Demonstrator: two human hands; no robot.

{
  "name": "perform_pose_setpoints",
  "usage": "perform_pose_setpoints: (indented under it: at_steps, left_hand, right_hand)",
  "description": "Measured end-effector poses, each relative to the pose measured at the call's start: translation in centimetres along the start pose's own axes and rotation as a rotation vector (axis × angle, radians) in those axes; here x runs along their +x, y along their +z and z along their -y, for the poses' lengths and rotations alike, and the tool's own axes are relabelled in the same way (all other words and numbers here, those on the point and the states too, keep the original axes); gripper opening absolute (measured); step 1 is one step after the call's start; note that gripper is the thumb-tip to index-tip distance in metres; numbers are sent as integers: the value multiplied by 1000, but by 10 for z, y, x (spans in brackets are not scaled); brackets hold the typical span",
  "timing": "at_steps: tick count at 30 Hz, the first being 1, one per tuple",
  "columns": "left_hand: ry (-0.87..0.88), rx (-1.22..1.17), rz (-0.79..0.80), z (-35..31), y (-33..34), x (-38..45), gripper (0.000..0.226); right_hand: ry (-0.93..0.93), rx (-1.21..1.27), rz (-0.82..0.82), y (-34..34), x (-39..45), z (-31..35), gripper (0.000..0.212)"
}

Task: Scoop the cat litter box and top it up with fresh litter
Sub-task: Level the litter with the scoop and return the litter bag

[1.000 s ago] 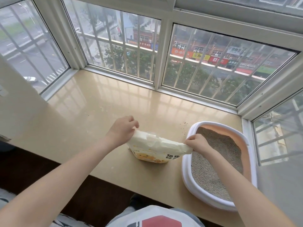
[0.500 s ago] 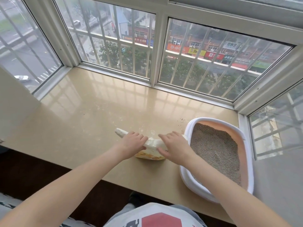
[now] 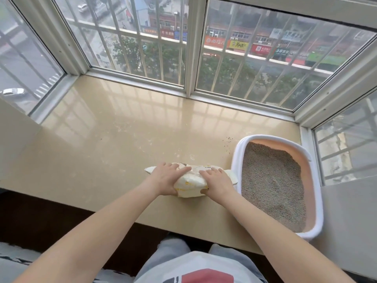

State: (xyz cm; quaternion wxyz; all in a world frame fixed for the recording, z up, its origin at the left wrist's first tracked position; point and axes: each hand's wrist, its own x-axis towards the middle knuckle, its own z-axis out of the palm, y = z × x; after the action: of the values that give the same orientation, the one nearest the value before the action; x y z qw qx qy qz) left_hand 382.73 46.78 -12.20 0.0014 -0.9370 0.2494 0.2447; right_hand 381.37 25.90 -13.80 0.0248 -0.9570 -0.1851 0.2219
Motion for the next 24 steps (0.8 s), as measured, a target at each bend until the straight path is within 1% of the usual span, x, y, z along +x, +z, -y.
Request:
perform_pose_setpoints:
  at_steps: [2, 5, 8, 10, 12, 13, 14, 15, 17, 20, 24]
  left_hand:
    - [-23, 26, 4, -1, 5, 5, 83]
    - [-21, 93, -51, 0, 6, 7, 59]
    - [1, 182, -48, 5, 2, 7, 55]
    - [32, 229, -53, 8, -3, 8, 56]
    - [99, 271, -140, 9, -10, 8, 60]
    - [126, 316, -147, 8, -14, 7, 64]
    - [171, 330, -185, 8, -18, 7, 69]
    - [225, 299, -263, 10, -20, 11, 72]
    - [289, 279, -348, 10, -27, 15, 68]
    - [339, 378, -482, -4, -54, 5, 55]
    - [480, 433, -684, -27, -75, -3, 53]
  right_hand:
    - [-10, -78, -59, 12, 0, 0, 57]
    - [22, -155, -189, 24, 2, 0, 66]
    - [35, -166, -251, 20, 4, 1, 61]
    - [46, -154, -271, 13, 4, 1, 62]
    - [55, -151, -280, 2, -1, 0, 62]
    - [59, -160, -302, -4, -5, -1, 59]
    - [70, -175, -321, -9, -10, -2, 56]
    - [79, -188, -344, -15, -15, -3, 53]
    - [84, -199, -406, -23, -28, -3, 51]
    - [102, -243, -551, -33, -53, -2, 47]
    - [181, -321, -767, -41, -97, -4, 32]
